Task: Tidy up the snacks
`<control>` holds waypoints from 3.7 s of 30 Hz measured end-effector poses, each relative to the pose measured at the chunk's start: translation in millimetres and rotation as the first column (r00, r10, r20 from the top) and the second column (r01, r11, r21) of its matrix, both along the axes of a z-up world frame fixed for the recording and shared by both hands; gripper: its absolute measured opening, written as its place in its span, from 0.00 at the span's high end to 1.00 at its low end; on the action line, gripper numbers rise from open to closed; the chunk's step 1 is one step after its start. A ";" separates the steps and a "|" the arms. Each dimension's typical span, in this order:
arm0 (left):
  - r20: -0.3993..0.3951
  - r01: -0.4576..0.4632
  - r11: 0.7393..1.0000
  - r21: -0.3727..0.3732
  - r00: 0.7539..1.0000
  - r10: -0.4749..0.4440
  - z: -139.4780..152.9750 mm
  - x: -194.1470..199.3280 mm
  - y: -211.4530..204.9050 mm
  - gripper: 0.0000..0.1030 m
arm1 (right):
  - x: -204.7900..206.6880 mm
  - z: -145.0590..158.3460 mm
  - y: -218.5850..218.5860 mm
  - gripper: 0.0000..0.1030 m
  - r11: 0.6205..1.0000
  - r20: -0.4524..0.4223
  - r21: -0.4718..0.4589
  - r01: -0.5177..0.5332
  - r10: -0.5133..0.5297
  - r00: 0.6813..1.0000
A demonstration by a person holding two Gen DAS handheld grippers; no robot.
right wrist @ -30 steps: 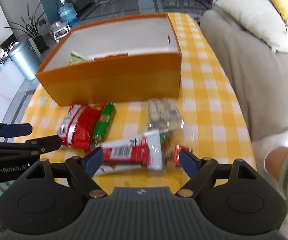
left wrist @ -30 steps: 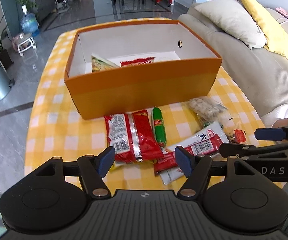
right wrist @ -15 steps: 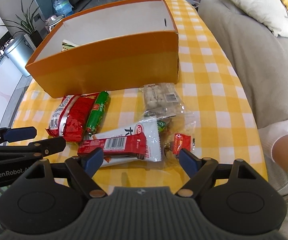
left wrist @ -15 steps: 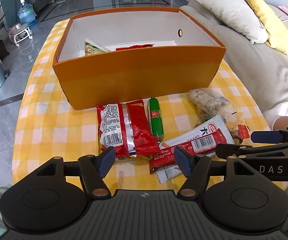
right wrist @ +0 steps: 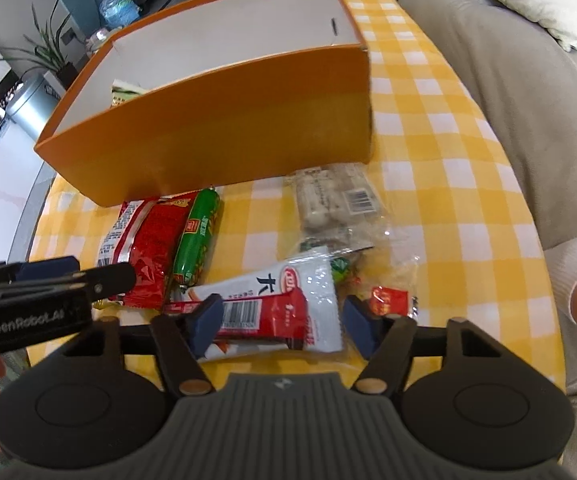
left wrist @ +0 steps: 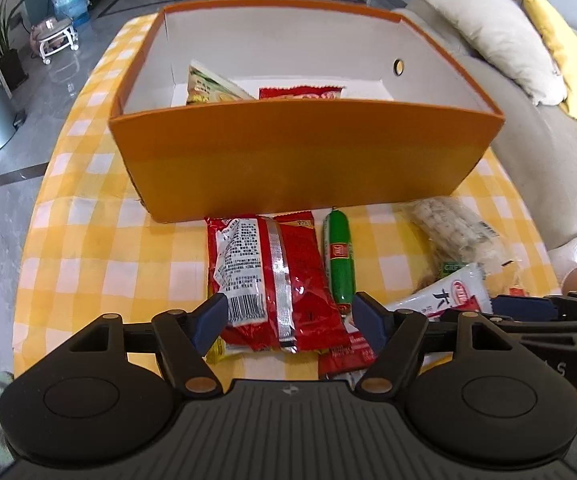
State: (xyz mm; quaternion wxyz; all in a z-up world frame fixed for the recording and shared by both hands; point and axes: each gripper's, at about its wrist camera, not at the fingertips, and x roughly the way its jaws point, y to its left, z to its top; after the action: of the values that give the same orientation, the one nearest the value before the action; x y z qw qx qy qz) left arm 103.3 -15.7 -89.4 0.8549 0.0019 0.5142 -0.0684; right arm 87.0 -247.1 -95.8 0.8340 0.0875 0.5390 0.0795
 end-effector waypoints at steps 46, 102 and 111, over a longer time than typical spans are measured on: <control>-0.128 0.030 0.999 0.041 0.992 -0.024 -13.6 -12.2 6.8 0.37 | 23.0 -21.8 17.4 0.60 0.954 -0.101 0.199 0.224 -0.207 0.973; -0.137 0.008 0.995 0.096 0.991 0.005 -23.3 7.0 17.5 0.29 | 21.5 -26.9 41.7 0.73 0.996 0.026 0.090 0.024 -0.027 0.999; -0.142 0.018 0.996 0.087 0.990 -0.005 -24.6 9.7 22.1 0.25 | 36.8 -30.7 55.6 0.64 0.998 0.023 0.050 0.025 -0.026 0.999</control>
State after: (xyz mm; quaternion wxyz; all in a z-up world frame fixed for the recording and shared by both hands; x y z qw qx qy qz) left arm 113.0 6.4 -114.0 0.8150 0.0379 0.5760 -0.0504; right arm 123.8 -191.6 -126.5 0.8387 0.1143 0.5259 0.0835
